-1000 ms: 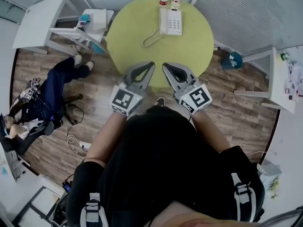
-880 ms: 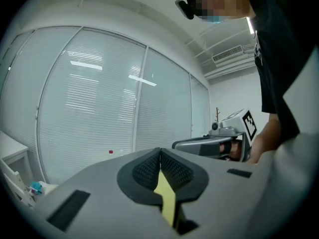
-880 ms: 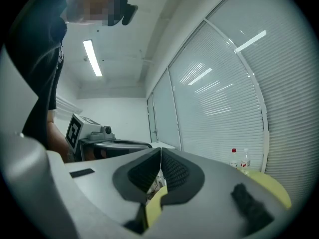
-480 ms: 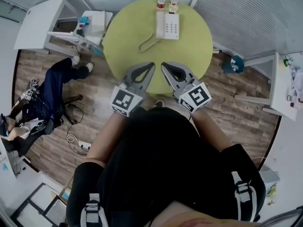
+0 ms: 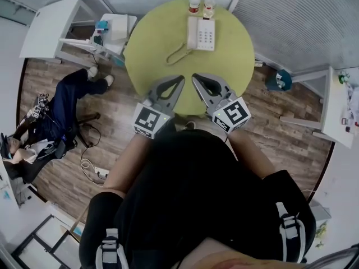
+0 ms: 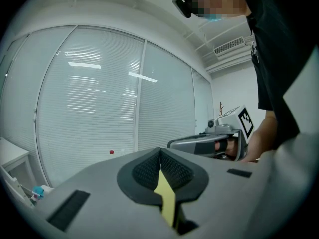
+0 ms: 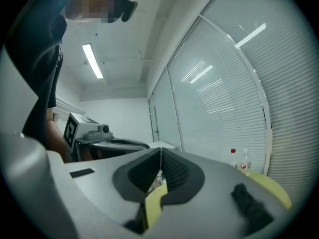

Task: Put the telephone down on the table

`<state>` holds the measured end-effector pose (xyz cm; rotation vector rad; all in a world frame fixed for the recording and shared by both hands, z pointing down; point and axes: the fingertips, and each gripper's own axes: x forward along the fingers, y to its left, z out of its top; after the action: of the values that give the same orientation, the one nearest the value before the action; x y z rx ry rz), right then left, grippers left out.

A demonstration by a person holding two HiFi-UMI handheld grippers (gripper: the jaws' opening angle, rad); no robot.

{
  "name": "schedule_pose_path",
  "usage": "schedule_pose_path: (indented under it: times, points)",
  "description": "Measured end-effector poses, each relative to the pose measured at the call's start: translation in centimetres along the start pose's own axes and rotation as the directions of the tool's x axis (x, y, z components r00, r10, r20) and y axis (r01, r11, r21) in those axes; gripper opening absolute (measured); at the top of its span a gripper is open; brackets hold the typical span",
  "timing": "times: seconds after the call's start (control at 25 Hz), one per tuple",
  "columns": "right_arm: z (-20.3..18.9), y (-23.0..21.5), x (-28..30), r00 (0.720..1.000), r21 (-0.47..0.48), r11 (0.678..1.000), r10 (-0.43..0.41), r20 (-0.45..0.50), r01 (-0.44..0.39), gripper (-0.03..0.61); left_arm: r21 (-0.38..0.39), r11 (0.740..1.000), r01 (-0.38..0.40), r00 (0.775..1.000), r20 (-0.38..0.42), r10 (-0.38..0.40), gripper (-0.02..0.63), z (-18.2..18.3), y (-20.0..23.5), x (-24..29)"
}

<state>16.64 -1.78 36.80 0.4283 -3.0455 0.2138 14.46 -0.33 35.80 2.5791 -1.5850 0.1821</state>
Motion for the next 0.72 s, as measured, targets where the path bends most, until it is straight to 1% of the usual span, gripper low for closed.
schedule_pose_path:
  times: [0.2, 0.44, 0.52, 0.72]
  points:
    - [-0.1, -1.0, 2.0, 0.999, 0.003, 0.999, -0.044, -0.023, 0.044, 0.018, -0.012, 0.999, 0.031, 1.0, 0.002, -0.031, 0.012, -0.4, 2.3, 0.6]
    - [-0.8, -3.4, 5.4, 0.991, 0.004, 0.993, -0.118, -0.063, 0.118, 0.018, -0.029, 0.996, 0.085, 0.996, 0.01, -0.084, 0.012, -0.7, 6.7, 2.5]
    - [-1.1, -4.5, 6.9, 0.985, 0.009, 0.988, -0.15, -0.08, 0.151, 0.018, -0.032, 0.993, 0.11, 0.994, 0.009, -0.11, 0.012, -0.9, 8.3, 3.1]
    - [-1.5, -6.9, 11.0, 0.962, 0.017, 0.969, -0.241, -0.131, 0.246, 0.018, -0.04, 0.984, 0.173, 0.985, 0.006, -0.173, 0.012, -1.6, 12.8, 4.2]
